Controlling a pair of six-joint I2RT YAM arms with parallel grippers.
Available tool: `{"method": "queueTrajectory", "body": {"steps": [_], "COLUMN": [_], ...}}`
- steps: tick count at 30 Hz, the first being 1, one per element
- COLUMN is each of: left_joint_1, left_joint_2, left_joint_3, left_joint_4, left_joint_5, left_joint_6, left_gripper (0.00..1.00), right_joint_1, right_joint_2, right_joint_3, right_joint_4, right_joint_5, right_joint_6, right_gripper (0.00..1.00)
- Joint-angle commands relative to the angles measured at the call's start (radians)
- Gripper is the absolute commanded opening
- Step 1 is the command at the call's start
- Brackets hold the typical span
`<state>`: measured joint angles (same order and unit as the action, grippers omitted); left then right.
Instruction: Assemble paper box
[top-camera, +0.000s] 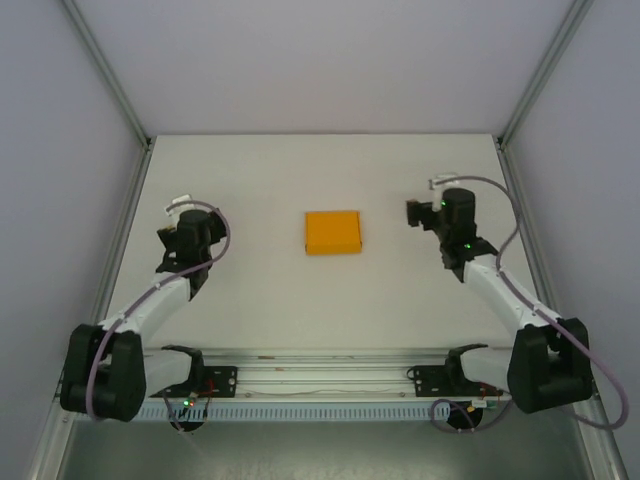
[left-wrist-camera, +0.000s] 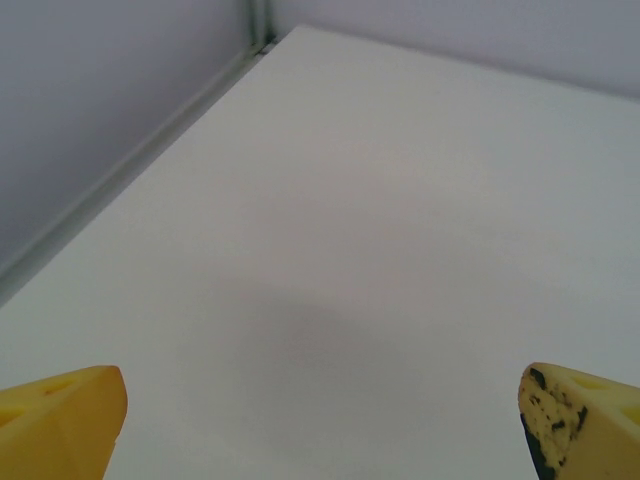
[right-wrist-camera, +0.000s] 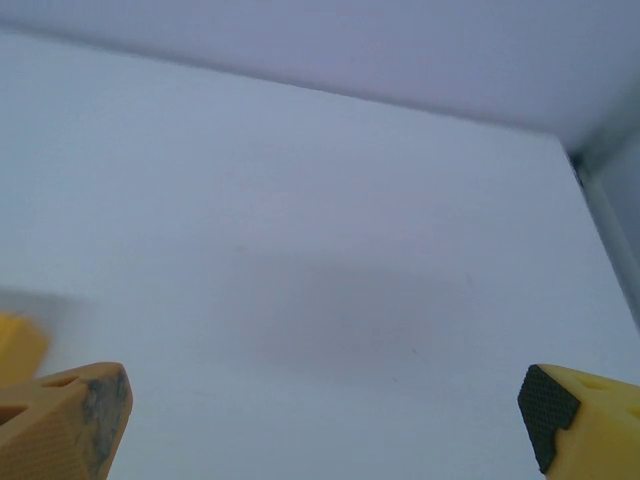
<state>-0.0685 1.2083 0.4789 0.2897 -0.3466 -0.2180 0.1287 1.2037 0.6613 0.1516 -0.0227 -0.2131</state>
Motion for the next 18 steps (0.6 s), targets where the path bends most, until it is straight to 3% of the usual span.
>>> {"method": "queueTrajectory", "body": {"steps": [1, 2, 5, 7, 8, 9, 10, 12, 15, 17, 18], "left_joint_1": [0.024, 0.024, 0.024, 0.052, 0.058, 0.065, 0.064, 0.075, 0.076, 0.076, 0.076], "left_joint_2": [0.072, 0.103, 0.172, 0.208, 0.25, 0.286, 0.277, 0.29, 0.308, 0.305, 0.309], "left_joint_3": [-0.101, -0.121, -0.129, -0.143, -0.147, -0.149, -0.129, -0.144, -0.162, -0.159, -0.162], "left_joint_4": [0.404, 0.461, 0.547, 0.609, 0.656, 0.722, 0.632, 0.676, 0.727, 0.717, 0.73], "left_joint_5": [-0.041, -0.02, -0.001, 0.114, 0.118, 0.126, 0.172, 0.205, 0.213, 0.213, 0.213], "left_joint_6": [0.11, 0.14, 0.177, 0.176, 0.165, 0.186, 0.18, 0.179, 0.187, 0.184, 0.188], "left_gripper": [1.0, 1.0, 1.0, 1.0, 1.0, 1.0, 1.0, 1.0, 1.0, 1.0, 1.0], "right_joint_1": [-0.044, -0.055, -0.084, -0.084, -0.084, -0.087, -0.09, -0.097, -0.101, -0.1, -0.102], "right_joint_2": [0.041, 0.066, 0.058, 0.075, 0.075, 0.065, 0.054, 0.046, 0.065, 0.131, 0.212], "right_joint_3": [-0.14, -0.176, -0.195, -0.282, -0.304, -0.304, -0.284, -0.231, -0.207, -0.268, -0.321], "right_joint_4": [0.3, 0.401, 0.463, 0.667, 0.718, 0.706, 0.634, 0.489, 0.405, 0.522, 0.683], "right_joint_5": [-0.012, 0.003, -0.018, -0.079, -0.062, -0.034, -0.033, -0.05, -0.083, -0.048, -0.038], "right_joint_6": [0.182, 0.186, 0.201, 0.138, 0.138, 0.145, 0.123, 0.119, 0.134, 0.157, 0.16], "right_gripper": [1.0, 1.0, 1.0, 1.0, 1.0, 1.0, 1.0, 1.0, 1.0, 1.0, 1.0]}}
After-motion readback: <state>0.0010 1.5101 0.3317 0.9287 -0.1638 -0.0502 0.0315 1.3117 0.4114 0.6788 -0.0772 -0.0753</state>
